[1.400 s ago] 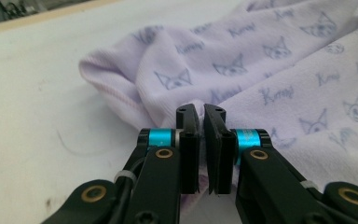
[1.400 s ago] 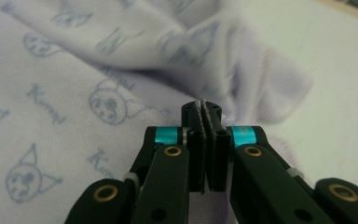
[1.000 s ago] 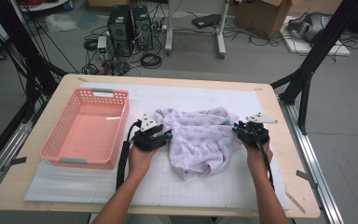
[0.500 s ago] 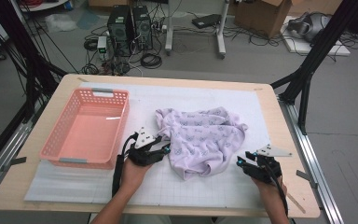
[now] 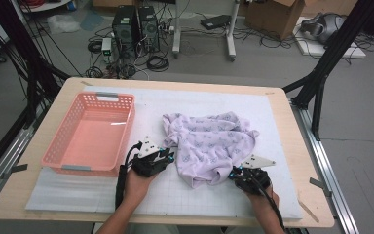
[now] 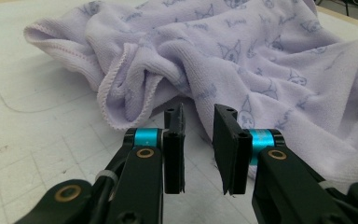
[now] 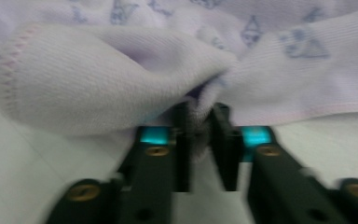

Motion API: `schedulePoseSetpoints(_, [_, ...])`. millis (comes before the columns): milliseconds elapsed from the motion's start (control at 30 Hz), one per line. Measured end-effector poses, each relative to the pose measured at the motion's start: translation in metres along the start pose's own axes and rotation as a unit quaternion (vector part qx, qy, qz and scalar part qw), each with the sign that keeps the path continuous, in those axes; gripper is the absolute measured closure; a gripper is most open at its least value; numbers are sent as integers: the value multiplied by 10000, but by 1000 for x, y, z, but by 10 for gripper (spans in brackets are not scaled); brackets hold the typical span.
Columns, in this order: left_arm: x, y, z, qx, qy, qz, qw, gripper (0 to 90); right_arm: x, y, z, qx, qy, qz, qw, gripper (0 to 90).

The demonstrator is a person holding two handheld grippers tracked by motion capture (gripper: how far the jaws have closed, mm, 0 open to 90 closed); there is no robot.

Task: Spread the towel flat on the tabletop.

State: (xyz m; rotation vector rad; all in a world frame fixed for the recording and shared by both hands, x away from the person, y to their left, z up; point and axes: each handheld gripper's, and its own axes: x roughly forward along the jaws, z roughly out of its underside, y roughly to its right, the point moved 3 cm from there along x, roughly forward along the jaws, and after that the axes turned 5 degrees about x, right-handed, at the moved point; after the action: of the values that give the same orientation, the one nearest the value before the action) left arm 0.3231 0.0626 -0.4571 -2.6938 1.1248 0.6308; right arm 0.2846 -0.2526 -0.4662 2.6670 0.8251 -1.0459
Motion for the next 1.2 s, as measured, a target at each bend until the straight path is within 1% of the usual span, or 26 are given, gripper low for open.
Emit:
schedulePoseSetpoints(33, [0,0,0,-12,-1,-11,10000,714,-5,11,1,48,-22,105,9999,849])
schedulePoseSetpoints(67, [0,-1,0,-39,3,-9,10000,714,-5,11,1,48,-22,105,9999,849])
schedulePoseSetpoints(100, [0,-1,0,-101,11,-39,9999,682,-14,27,3,101,-1,409,9991,849])
schedulePoseSetpoints(133, [0,-1,0,-101,11,-39,9999,671,-14,27,3,101,-1,409,9991,849])
schedulePoseSetpoints(167, [0,-1,0,-161,21,-16,9999,668,-25,45,8,267,41,654,9975,849])
schedulePoseSetpoints(200, [1,0,0,-162,10,7,9999,668,-25,45,8,267,41,654,9975,849])
schedulePoseSetpoints(233, [1,0,0,-130,-21,25,9999,664,-32,53,11,292,65,785,9965,848])
schedulePoseSetpoints(267, [2,1,1,-114,-52,57,9999,666,-43,68,17,375,87,1008,9942,847])
schedulePoseSetpoints(333, [4,3,1,-64,-130,98,9998,679,-52,81,22,447,51,1276,9908,846])
schedulePoseSetpoints(367, [5,5,2,-55,-178,121,9998,679,-52,81,22,447,51,1276,9908,846])
schedulePoseSetpoints(400, [7,6,3,-8,-248,164,9996,724,-58,90,26,621,97,1371,9886,841])
schedulePoseSetpoints(433, [8,8,3,68,-357,177,9992,740,-59,91,27,654,103,1391,9881,837])
schedulePoseSetpoints(500, [11,13,3,244,-460,229,9984,766,-60,93,27,654,136,1426,9875,818])
schedulePoseSetpoints(533, [12,16,3,298,-528,309,9977,775,-59,92,27,660,161,1432,9874,792])
schedulePoseSetpoints(600, [15,22,3,447,-636,377,9963,781,-60,91,25,699,248,1406,9873,741])
schedulePoseSetpoints(667, [20,29,2,549,-755,577,9940,781,-62,89,22,684,357,1361,9877,717])
schedulePoseSetpoints(700, [20,29,2,549,-755,577,9940,781,-63,88,21,682,396,1344,9878,711])
schedulePoseSetpoints(767, [24,33,0,520,-765,684,9934,781,-64,86,20,673,423,1313,9882,710])
schedulePoseSetpoints(900, [34,47,-4,572,-874,876,9907,766,-64,83,18,649,483,1242,9890,700])
schedulePoseSetpoints(967, [41,55,-6,604,-908,928,9897,725,-62,80,17,618,473,1186,9899,696])
schedulePoseSetpoints(1000, [44,60,-8,617,-934,957,9891,725,-62,80,17,618,473,1186,9899,696])
schedulePoseSetpoints(1067, [52,71,-11,638,-975,1018,9880,681,-61,79,17,586,455,1153,9906,695])
schedulePoseSetpoints(1100, [55,75,-13,634,-953,1018,9882,631,-61,78,17,545,454,1132,9910,692])
schedulePoseSetpoints(1133, [60,82,-15,599,-930,1083,9879,631,-61,78,17,545,454,1132,9910,692])
schedulePoseSetpoints(1167, [63,88,-16,601,-956,1121,9873,539,-61,76,16,548,450,1106,9913,689])
schedulePoseSetpoints(1200, [65,93,-16,695,-978,1110,9866,512,-62,76,16,551,476,1097,9913,686])
